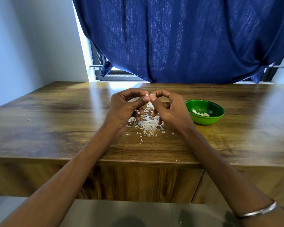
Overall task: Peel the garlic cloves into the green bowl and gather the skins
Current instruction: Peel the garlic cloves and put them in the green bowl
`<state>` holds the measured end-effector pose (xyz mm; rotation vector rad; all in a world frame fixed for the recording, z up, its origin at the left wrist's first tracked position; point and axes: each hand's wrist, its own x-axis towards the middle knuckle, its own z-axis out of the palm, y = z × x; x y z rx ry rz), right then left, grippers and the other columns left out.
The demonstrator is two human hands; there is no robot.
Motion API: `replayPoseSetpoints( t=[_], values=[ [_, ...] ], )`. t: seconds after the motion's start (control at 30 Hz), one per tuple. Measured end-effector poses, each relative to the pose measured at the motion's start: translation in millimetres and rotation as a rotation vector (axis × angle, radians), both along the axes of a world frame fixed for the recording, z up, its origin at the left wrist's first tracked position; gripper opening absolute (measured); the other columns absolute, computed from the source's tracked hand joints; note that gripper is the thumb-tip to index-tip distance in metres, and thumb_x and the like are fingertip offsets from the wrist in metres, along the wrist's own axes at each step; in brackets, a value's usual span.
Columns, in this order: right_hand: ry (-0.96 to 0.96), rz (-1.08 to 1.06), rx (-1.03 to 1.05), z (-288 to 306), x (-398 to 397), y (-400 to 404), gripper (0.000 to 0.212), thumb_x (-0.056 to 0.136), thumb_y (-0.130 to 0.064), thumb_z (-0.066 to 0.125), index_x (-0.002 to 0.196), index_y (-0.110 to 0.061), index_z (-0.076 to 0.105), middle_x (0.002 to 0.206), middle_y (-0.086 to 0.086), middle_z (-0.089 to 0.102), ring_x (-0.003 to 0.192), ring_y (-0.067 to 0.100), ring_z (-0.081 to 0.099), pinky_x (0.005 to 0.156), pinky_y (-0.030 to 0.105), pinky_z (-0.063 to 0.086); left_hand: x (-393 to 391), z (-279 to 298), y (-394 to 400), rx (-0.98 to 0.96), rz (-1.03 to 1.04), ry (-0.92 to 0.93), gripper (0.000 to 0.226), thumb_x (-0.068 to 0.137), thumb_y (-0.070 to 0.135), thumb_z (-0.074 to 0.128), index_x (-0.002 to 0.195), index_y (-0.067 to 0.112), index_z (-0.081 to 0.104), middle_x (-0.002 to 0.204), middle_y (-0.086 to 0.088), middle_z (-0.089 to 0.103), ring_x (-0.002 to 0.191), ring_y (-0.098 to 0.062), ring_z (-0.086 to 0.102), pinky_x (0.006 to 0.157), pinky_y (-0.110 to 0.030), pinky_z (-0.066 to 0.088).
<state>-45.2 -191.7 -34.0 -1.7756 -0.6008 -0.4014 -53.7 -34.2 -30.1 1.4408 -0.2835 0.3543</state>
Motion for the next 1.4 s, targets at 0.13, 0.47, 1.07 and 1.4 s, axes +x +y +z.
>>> replayPoseSetpoints(
  t=[0.13,0.47,1.07,1.4],
  values=[
    [-0.016,0.001,-0.011,0,0,0,0.015,0.101,-0.022,0.059,0.106,-0.009,0.064,0.09,-0.002,0.065,0.061,0.009,0.064,0.045,0.037,0.052,-1,1,1,-0.017,-0.018,0.0,0.018,0.077,0.017,0.077,0.091,0.01,0.068,0.094,0.002,0.077,0.047,-0.013,0.055,0.039,-0.022,0.043],
    [0.053,-0.036,0.11,1,0,-2,0.007,0.097,-0.019,0.066,0.101,-0.015,0.071,0.093,-0.007,0.072,0.06,0.012,0.066,0.046,0.036,0.052,-1,3,2,-0.12,-0.037,0.02,0.033,0.075,0.026,0.075,0.105,0.012,0.071,0.084,0.004,0.074,0.047,-0.011,0.051,0.04,-0.022,0.042],
    [0.048,-0.157,-0.115,-3,5,-9,0.02,0.087,-0.007,0.076,0.093,-0.026,0.074,0.084,-0.009,0.076,0.076,0.0,0.072,0.072,0.017,0.059,1,-1,5,-0.084,-0.038,0.06,0.025,0.084,0.03,0.071,0.103,0.016,0.074,0.097,0.002,0.078,0.048,-0.009,0.051,0.043,-0.021,0.041],
    [-0.089,-0.154,-0.092,-5,6,-5,0.013,0.094,-0.015,0.068,0.104,-0.019,0.075,0.093,-0.011,0.075,0.083,0.001,0.071,0.078,0.029,0.062,4,-3,6,-0.064,-0.02,0.079,0.018,0.097,0.016,0.065,0.111,0.015,0.076,0.087,0.008,0.075,0.056,-0.008,0.055,0.044,-0.02,0.043]
  ],
)
